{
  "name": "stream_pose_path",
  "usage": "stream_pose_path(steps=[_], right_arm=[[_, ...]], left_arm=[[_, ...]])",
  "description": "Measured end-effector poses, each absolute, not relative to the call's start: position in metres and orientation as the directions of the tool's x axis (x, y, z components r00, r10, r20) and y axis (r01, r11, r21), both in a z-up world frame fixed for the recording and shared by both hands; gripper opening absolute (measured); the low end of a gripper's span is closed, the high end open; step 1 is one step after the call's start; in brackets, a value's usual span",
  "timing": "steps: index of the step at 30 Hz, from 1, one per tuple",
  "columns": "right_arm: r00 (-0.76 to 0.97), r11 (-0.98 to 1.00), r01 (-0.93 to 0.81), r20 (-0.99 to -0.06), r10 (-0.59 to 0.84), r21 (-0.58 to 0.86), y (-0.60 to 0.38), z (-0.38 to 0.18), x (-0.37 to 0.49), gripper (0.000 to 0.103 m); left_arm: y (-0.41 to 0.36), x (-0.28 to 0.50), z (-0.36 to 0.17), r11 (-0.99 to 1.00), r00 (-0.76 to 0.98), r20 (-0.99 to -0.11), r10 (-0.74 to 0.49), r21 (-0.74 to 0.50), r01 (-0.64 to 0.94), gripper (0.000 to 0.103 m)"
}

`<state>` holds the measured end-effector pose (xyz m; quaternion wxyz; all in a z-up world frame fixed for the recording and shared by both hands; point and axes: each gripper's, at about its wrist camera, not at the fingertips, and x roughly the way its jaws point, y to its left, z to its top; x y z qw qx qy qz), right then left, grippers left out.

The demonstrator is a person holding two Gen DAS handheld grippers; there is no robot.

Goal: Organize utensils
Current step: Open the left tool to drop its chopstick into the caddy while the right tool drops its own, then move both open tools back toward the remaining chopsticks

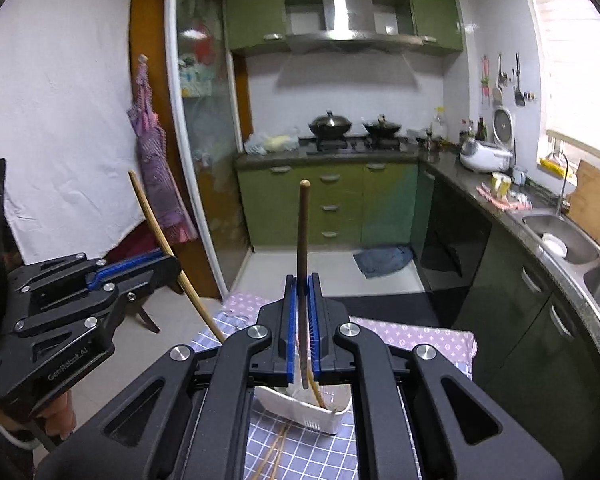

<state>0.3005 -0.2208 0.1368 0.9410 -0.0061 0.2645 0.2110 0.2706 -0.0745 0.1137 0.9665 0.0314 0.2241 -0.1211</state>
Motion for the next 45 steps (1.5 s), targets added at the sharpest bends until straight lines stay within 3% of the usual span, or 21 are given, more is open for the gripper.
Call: stream_pose_path(steps=[13, 17, 23, 27, 31, 35, 40, 45], right_arm=[[0.685, 0.917, -0.392, -0.642, 0.346, 0.075, -0.203, 0.052, 0.333, 0.007], [0.693, 0.913, -0.402, -0.630, 0.352, 0.069, -0.204, 0.057, 0.328, 0.015], [0.723, 0.894, -0.439, -0.555, 0.412, 0.092, -0.219, 0.086, 0.283, 0.018], [0.743, 0.883, -0.463, -0.507, 0.436, 0.080, -0.242, 0.091, 0.229, 0.025], [0.713, 0.888, -0.455, -0.567, 0.413, 0.075, -0.263, 0.052, 0.198, 0.028], [0.645, 0.918, -0.386, -0.684, 0.340, 0.092, -0.294, -0.019, 0.193, 0.028], [0.566, 0.939, -0.300, -0.762, 0.316, 0.166, -0.331, -0.083, 0.198, 0.028], [0.535, 0.937, -0.288, -0.779, 0.327, 0.196, -0.349, -0.105, 0.200, 0.028]], left_arm=[[-0.089, 0.317, 0.042, 0.969, 0.775, -0.600, -0.198, -0.003, 0.245, 0.007], [-0.088, 0.315, 0.044, 0.972, 0.776, -0.604, -0.185, 0.003, 0.234, 0.029], [-0.083, 0.296, 0.053, 0.971, 0.767, -0.613, -0.189, 0.002, 0.241, 0.031], [-0.076, 0.274, 0.047, 0.970, 0.729, -0.658, -0.189, -0.010, 0.243, 0.042], [-0.072, 0.257, 0.011, 0.966, 0.618, -0.762, -0.194, -0.040, 0.255, 0.042], [-0.077, 0.256, -0.048, 0.959, 0.431, -0.879, -0.203, -0.088, 0.271, 0.042], [-0.097, 0.275, -0.101, 0.964, 0.285, -0.946, -0.156, -0.082, 0.254, 0.031], [-0.113, 0.302, -0.141, 0.981, 0.182, -0.979, -0.088, -0.053, 0.188, 0.022]])
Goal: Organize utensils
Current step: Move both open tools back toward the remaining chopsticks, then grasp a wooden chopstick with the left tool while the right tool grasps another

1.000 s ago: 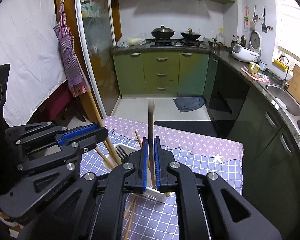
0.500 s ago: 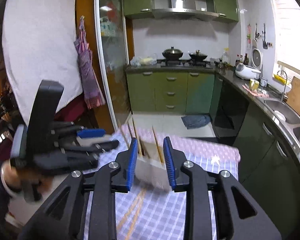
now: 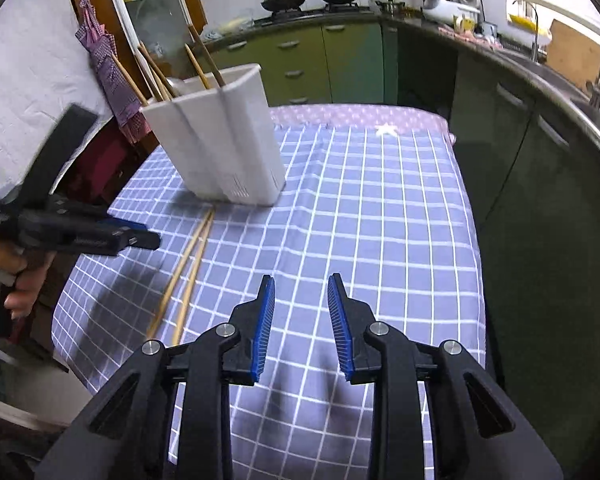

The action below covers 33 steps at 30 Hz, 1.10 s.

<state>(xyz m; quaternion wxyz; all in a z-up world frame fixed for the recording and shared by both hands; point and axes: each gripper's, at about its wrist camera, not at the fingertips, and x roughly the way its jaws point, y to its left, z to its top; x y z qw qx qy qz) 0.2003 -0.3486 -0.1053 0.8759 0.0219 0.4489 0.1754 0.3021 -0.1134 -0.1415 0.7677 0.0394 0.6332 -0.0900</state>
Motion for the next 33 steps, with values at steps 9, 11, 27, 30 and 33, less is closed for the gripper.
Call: stream_pose_path(steps=[9, 11, 27, 30, 33], right_arm=[[0.519, 0.931, -0.290, -0.780, 0.349, 0.224, -0.356, -0.116, 0.207, 0.033], [0.515, 0.929, -0.291, -0.780, 0.355, 0.230, -0.356, -0.117, 0.209, 0.033], [0.501, 0.933, -0.293, -0.798, 0.335, 0.208, -0.350, -0.118, 0.208, 0.033], [0.498, 0.932, -0.305, -0.802, 0.330, 0.193, -0.342, -0.115, 0.207, 0.033], [0.491, 0.928, -0.329, -0.807, 0.327, 0.175, -0.329, -0.111, 0.208, 0.033]], left_arm=[[-0.119, 0.323, -0.179, 0.992, 0.084, -0.995, -0.050, -0.039, 0.122, 0.018], [-0.120, 0.324, -0.181, 0.992, 0.083, -0.996, -0.041, -0.031, 0.122, 0.018], [-0.119, 0.320, -0.175, 0.989, 0.104, -0.992, -0.073, -0.059, 0.136, 0.007], [-0.104, 0.307, -0.158, 0.986, 0.158, -0.982, -0.101, -0.079, 0.145, 0.007], [-0.092, 0.286, -0.131, 0.982, 0.246, -0.962, -0.120, -0.079, 0.169, 0.006]])
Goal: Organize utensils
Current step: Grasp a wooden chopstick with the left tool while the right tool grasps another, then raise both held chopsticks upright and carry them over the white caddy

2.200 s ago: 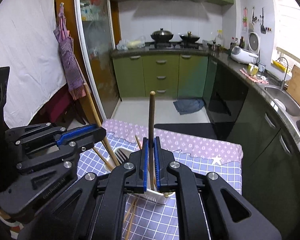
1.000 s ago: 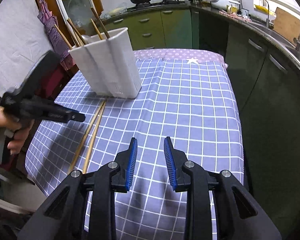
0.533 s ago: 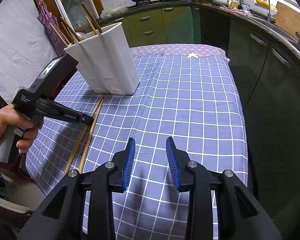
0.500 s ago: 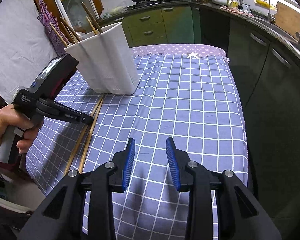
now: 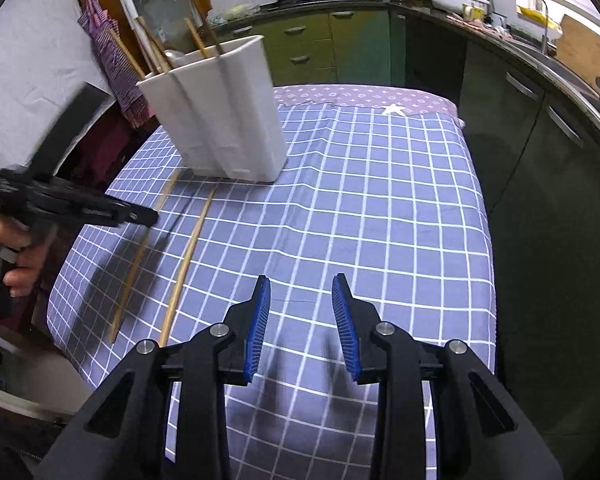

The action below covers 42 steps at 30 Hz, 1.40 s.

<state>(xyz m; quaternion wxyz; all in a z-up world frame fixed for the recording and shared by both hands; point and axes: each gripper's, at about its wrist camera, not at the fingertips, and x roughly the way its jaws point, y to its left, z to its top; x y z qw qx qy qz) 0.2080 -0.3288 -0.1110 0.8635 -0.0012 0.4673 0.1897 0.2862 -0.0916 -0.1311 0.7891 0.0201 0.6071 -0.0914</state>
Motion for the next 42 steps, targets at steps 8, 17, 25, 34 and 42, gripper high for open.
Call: stream_pose_path(steps=[8, 17, 25, 34, 42], right_arm=[[0.332, 0.868, -0.444, -0.858, 0.391, 0.224, -0.258, -0.122, 0.236, 0.033], [0.212, 0.882, -0.460, -0.951, 0.224, 0.105, -0.169, -0.161, 0.291, 0.028], [0.168, 0.889, -0.454, -0.975, 0.147, 0.056, -0.141, -0.176, 0.305, 0.024], [0.178, 0.897, -0.437, -0.972, 0.157, 0.065, -0.137, -0.174, 0.305, 0.007], [0.339, 0.874, -0.466, -0.884, 0.323, 0.140, -0.166, -0.097, 0.265, 0.007]], left_arm=[[-0.045, 0.217, -0.058, 0.975, 0.484, -0.854, -0.188, -0.103, 0.197, 0.006], [-0.015, 0.190, -0.039, 0.968, 0.567, -0.794, -0.222, -0.111, 0.224, 0.006], [-0.003, 0.188, -0.039, 0.962, 0.575, -0.780, -0.247, -0.125, 0.243, 0.006], [-0.005, 0.187, -0.042, 0.955, 0.564, -0.784, -0.259, -0.121, 0.270, 0.006], [-0.011, 0.186, -0.039, 0.954, 0.568, -0.783, -0.254, -0.105, 0.281, 0.006]])
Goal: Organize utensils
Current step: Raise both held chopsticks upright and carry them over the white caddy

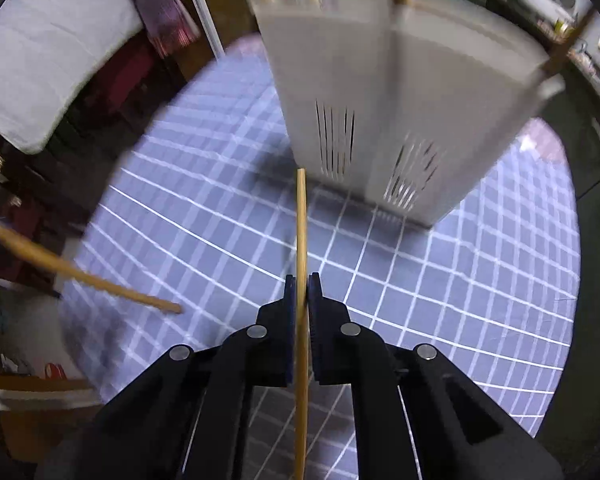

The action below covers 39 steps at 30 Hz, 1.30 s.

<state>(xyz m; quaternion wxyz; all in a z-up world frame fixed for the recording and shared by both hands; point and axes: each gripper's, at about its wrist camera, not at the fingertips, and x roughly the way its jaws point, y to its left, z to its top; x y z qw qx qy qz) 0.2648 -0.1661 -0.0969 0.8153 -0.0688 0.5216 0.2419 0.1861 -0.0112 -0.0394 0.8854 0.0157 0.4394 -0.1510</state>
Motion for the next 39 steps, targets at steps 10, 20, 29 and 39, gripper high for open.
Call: stream_pose_path(steps=[10, 20, 29, 39], right_arm=[[0.596, 0.888, -0.446, -0.704, 0.386, 0.109, -0.230, -0.009, 0.186, 0.007], [0.599, 0.890, -0.440, -0.698, 0.392, 0.123, -0.239, -0.011, 0.183, 0.007], [0.596, 0.886, -0.447, -0.696, 0.401, 0.127, -0.234, -0.016, 0.185, 0.007], [0.668, 0.885, -0.459, -0.624, 0.405, 0.084, -0.237, 0.040, 0.182, 0.007]], left_arm=[[-0.017, 0.182, -0.039, 0.953, 0.566, -0.787, -0.246, -0.088, 0.291, 0.006], [-0.022, 0.179, -0.035, 0.950, 0.573, -0.784, -0.239, -0.068, 0.304, 0.006], [-0.025, 0.178, -0.030, 0.948, 0.577, -0.781, -0.240, -0.059, 0.313, 0.006], [-0.031, 0.180, 0.019, 0.944, 0.639, -0.727, -0.252, -0.038, 0.329, 0.006]])
